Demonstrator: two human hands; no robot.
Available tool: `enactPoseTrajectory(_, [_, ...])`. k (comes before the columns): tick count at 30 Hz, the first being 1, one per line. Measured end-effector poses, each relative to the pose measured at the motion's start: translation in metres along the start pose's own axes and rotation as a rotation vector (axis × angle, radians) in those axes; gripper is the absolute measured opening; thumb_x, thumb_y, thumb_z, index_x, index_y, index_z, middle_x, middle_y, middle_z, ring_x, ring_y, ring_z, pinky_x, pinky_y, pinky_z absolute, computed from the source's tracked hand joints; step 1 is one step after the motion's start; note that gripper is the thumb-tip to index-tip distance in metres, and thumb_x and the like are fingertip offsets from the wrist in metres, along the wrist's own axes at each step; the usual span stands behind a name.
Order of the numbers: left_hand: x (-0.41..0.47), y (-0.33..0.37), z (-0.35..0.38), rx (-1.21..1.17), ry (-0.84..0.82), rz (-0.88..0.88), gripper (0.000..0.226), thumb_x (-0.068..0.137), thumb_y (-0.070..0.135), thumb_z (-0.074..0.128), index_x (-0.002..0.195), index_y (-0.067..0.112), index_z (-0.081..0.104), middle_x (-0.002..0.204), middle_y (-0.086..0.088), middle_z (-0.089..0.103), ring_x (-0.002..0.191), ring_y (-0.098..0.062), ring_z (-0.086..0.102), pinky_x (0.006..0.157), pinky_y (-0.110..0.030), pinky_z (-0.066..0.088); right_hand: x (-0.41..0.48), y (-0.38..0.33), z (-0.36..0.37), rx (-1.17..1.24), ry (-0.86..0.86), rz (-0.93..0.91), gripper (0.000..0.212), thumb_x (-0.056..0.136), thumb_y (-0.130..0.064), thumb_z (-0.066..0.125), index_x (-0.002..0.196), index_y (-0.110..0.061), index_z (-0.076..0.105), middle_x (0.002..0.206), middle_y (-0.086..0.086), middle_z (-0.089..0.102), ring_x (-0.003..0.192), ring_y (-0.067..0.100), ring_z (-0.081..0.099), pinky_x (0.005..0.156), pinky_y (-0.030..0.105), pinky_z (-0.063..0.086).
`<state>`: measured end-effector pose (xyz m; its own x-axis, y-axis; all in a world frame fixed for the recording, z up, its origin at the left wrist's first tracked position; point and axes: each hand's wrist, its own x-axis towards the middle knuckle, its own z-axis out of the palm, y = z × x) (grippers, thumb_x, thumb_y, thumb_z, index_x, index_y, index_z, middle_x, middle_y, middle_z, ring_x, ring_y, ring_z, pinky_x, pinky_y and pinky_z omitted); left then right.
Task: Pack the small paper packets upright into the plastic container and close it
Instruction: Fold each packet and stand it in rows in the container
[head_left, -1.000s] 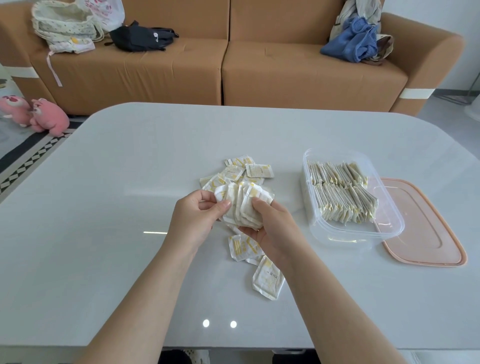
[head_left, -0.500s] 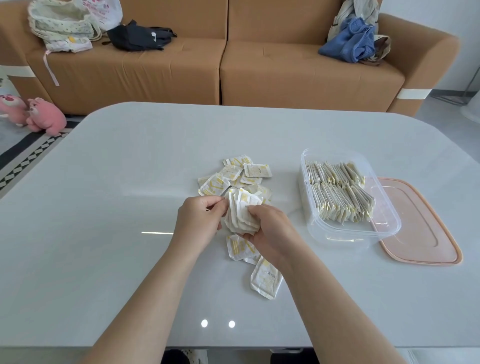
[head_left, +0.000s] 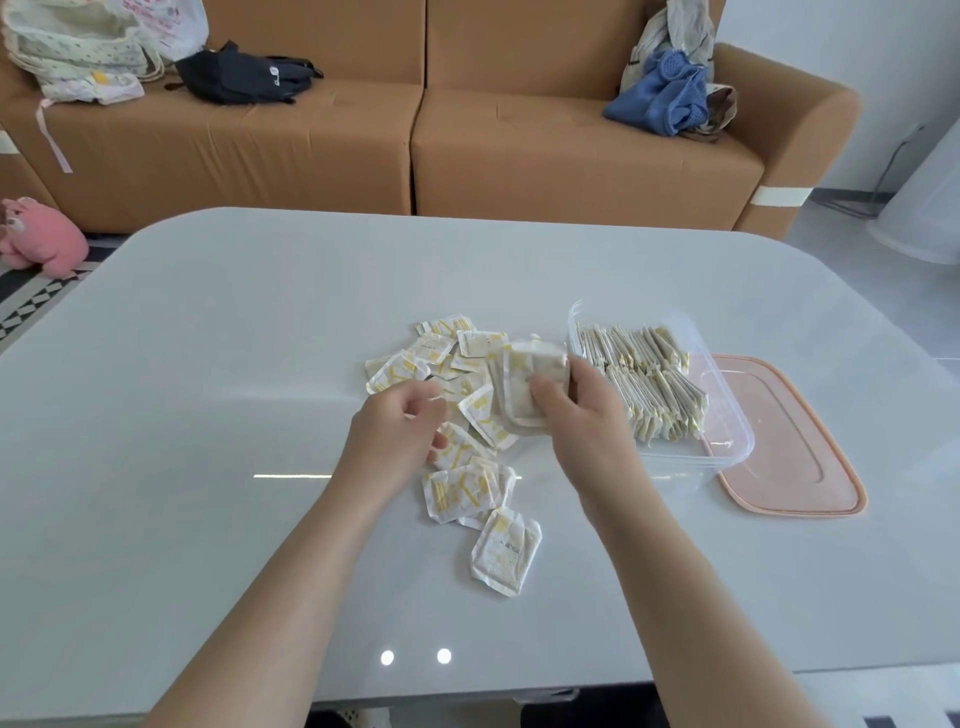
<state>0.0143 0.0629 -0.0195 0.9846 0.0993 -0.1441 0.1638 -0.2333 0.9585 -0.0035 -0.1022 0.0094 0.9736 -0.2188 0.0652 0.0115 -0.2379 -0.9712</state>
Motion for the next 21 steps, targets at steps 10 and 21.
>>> enactPoseTrajectory(10, [0.003,-0.004,0.002,0.074,-0.011,0.053,0.027,0.090,0.016,0.056,0.114,0.025,0.064,0.095,0.002,0.066,0.073,-0.011,0.069,0.072,-0.035,0.057,0.016,-0.035,-0.099,-0.966,-0.114,-0.118,0.023,0.097,-0.017,0.043,0.115,-0.022,0.056,0.088,-0.003,0.055,0.077,0.019,0.046,0.060,0.027,0.025])
enactPoseTrajectory(21, [0.003,0.000,0.007,0.075,-0.019,0.027,0.022,0.089,0.015,0.055,0.106,0.023,0.065,0.093,0.002,0.068,0.072,-0.010,0.067,0.064,-0.026,0.049,0.035,0.012,-0.080,-1.097,-0.188,0.143,0.017,0.085,-0.025,0.050,0.095,-0.018,0.062,0.092,-0.001,0.063,0.084,0.022,0.057,0.069,0.031,0.047])
